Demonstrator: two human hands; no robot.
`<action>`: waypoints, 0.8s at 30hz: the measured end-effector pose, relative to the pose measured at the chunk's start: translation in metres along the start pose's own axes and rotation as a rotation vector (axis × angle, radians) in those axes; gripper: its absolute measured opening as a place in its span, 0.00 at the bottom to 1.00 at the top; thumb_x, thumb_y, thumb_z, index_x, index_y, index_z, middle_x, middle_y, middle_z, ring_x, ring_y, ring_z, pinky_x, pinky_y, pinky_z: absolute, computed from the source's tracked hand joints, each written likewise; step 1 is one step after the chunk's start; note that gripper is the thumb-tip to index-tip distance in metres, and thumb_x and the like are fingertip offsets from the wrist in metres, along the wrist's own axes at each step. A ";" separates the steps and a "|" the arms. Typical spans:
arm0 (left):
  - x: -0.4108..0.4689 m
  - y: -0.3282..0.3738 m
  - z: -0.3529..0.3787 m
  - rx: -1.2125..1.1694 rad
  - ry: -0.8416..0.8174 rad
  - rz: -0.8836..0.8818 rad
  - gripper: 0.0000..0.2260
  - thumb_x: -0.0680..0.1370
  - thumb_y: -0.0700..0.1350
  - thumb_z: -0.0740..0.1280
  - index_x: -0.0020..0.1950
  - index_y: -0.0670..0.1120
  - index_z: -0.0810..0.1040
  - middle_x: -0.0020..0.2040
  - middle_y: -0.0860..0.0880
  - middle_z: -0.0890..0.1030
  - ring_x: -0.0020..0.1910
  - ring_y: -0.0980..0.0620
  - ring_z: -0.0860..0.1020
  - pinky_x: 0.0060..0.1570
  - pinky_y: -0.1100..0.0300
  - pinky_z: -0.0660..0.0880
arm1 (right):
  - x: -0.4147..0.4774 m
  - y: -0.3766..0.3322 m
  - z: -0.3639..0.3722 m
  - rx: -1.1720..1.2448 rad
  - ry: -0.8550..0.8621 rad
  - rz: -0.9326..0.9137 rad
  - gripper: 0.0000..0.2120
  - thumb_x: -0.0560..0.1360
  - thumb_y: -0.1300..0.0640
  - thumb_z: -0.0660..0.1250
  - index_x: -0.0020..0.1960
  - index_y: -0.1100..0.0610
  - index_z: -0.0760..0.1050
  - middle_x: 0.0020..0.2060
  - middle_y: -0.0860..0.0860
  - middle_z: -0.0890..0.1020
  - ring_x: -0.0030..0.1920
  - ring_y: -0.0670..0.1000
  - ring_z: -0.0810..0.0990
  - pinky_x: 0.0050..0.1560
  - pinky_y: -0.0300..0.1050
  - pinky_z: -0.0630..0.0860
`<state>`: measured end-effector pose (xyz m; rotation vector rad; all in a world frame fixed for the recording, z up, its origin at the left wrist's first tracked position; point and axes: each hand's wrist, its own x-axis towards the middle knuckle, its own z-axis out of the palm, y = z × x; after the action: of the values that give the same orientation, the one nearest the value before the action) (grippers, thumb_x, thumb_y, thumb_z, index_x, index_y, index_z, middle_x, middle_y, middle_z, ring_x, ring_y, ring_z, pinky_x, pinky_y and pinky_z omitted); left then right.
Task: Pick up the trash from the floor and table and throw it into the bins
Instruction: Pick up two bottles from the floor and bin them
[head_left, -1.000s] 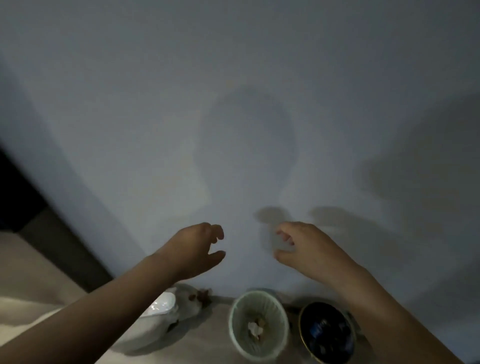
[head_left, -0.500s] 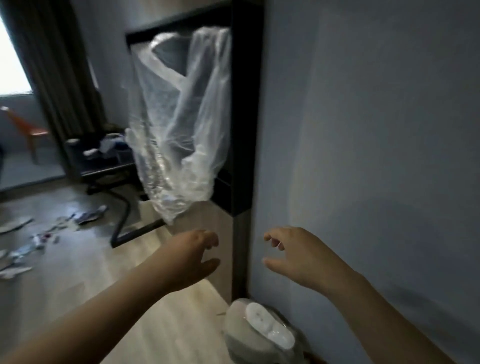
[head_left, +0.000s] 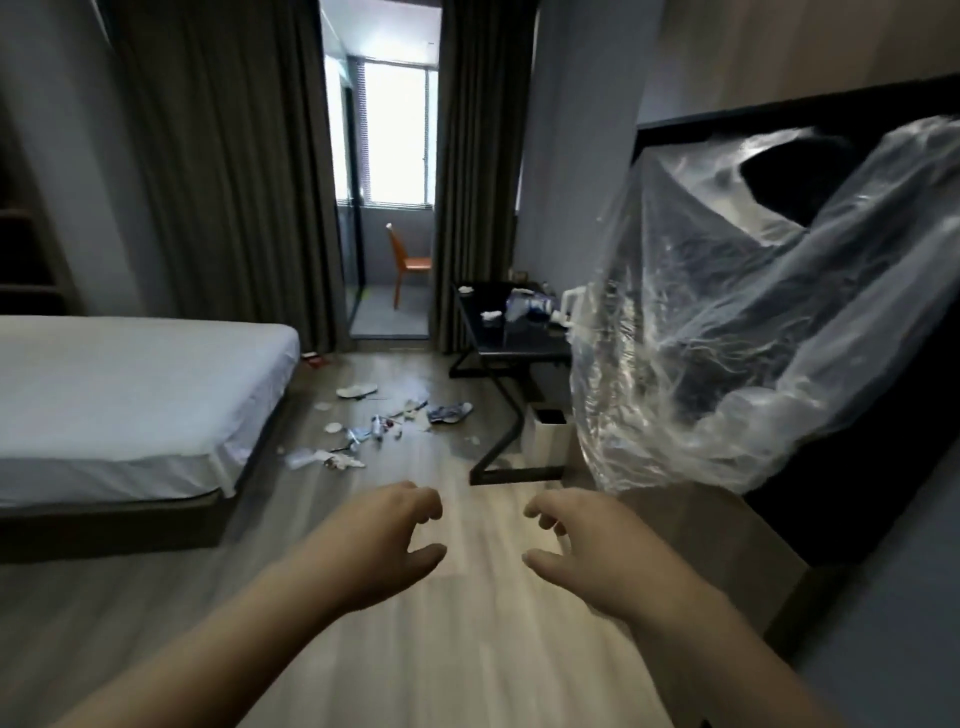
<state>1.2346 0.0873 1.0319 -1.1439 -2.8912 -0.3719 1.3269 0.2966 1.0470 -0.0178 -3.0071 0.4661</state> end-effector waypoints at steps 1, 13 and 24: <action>0.003 -0.014 0.000 -0.007 0.003 -0.026 0.15 0.76 0.58 0.64 0.60 0.55 0.73 0.57 0.57 0.76 0.54 0.58 0.75 0.54 0.61 0.73 | 0.016 -0.005 0.005 -0.006 -0.013 -0.026 0.19 0.73 0.46 0.67 0.64 0.46 0.73 0.57 0.41 0.77 0.48 0.37 0.70 0.51 0.35 0.70; 0.114 -0.150 -0.002 0.017 0.043 -0.210 0.15 0.76 0.56 0.65 0.61 0.53 0.74 0.57 0.57 0.76 0.55 0.58 0.75 0.53 0.64 0.71 | 0.228 -0.001 0.044 -0.004 -0.091 -0.167 0.21 0.74 0.44 0.65 0.66 0.46 0.71 0.57 0.42 0.77 0.57 0.43 0.74 0.58 0.42 0.72; 0.268 -0.262 0.010 -0.022 -0.023 -0.292 0.16 0.76 0.56 0.64 0.62 0.53 0.73 0.58 0.56 0.76 0.55 0.58 0.75 0.55 0.62 0.72 | 0.424 0.036 0.072 -0.027 -0.187 -0.162 0.21 0.75 0.45 0.65 0.67 0.47 0.71 0.58 0.44 0.78 0.59 0.43 0.75 0.58 0.41 0.73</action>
<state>0.8621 0.0855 0.9915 -0.7310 -3.0852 -0.3974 0.8981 0.3210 1.0086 0.2804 -3.1616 0.4325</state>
